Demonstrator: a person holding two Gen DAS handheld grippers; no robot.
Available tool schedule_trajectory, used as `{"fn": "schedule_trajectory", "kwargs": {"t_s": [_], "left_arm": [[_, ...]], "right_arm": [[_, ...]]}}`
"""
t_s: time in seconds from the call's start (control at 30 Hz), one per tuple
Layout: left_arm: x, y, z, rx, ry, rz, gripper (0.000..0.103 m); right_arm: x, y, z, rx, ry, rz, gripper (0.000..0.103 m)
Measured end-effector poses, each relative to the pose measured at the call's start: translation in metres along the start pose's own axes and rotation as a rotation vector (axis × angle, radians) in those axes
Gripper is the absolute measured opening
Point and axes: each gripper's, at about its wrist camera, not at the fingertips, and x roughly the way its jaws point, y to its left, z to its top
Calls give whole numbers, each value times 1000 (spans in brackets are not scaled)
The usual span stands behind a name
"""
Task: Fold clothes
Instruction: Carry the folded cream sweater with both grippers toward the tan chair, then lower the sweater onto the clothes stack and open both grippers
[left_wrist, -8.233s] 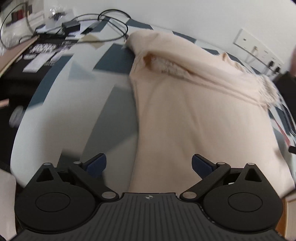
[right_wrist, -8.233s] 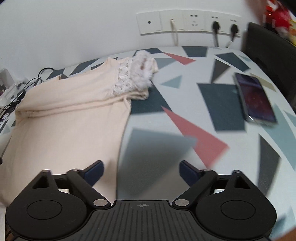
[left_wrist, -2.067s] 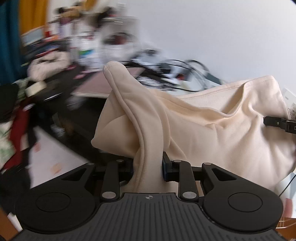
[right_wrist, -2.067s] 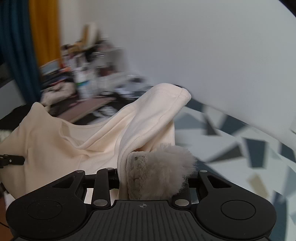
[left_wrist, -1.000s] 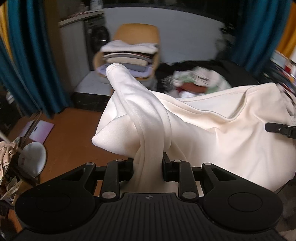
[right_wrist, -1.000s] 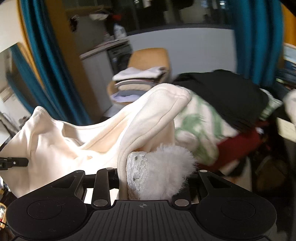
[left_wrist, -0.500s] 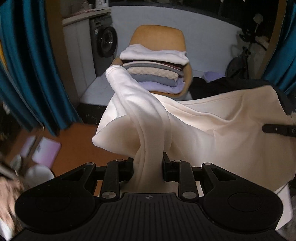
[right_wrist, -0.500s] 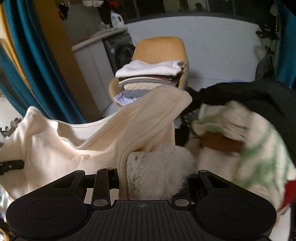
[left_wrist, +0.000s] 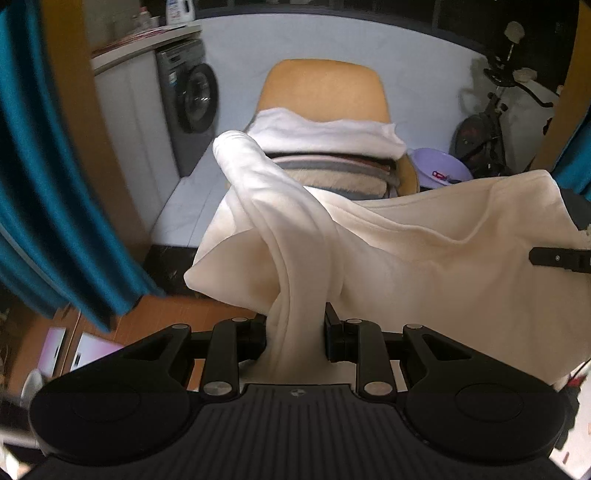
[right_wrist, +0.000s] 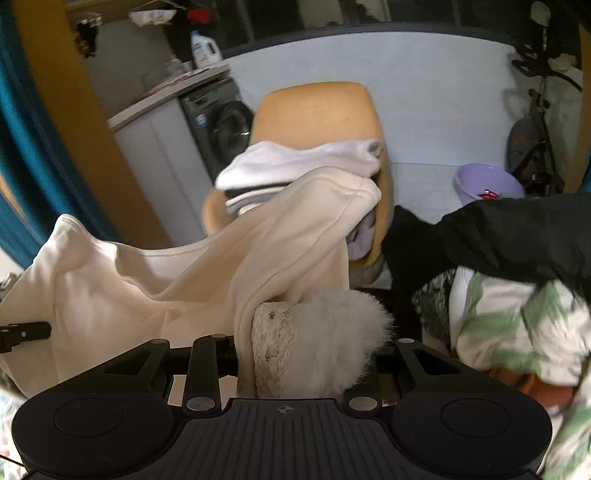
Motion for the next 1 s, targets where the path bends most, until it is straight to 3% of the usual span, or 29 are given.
{"fn": "schedule_trajectory", "kwargs": {"t_s": [0.17, 0.37, 0.57, 0.8, 1.0], "left_arm": [[67, -5, 71, 18, -33, 2, 26], [149, -22, 183, 27, -31, 38, 27], [221, -12, 270, -9, -58, 46, 27], [302, 17, 341, -18, -68, 4, 27], [392, 51, 387, -15, -33, -63, 27]], "right_arm": [[69, -37, 63, 27, -28, 3, 29], [169, -110, 178, 36, -21, 35, 29], [255, -141, 288, 1, -9, 31, 29], [351, -149, 380, -1, -2, -24, 29], [443, -158, 427, 49, 49, -111, 29]]}}
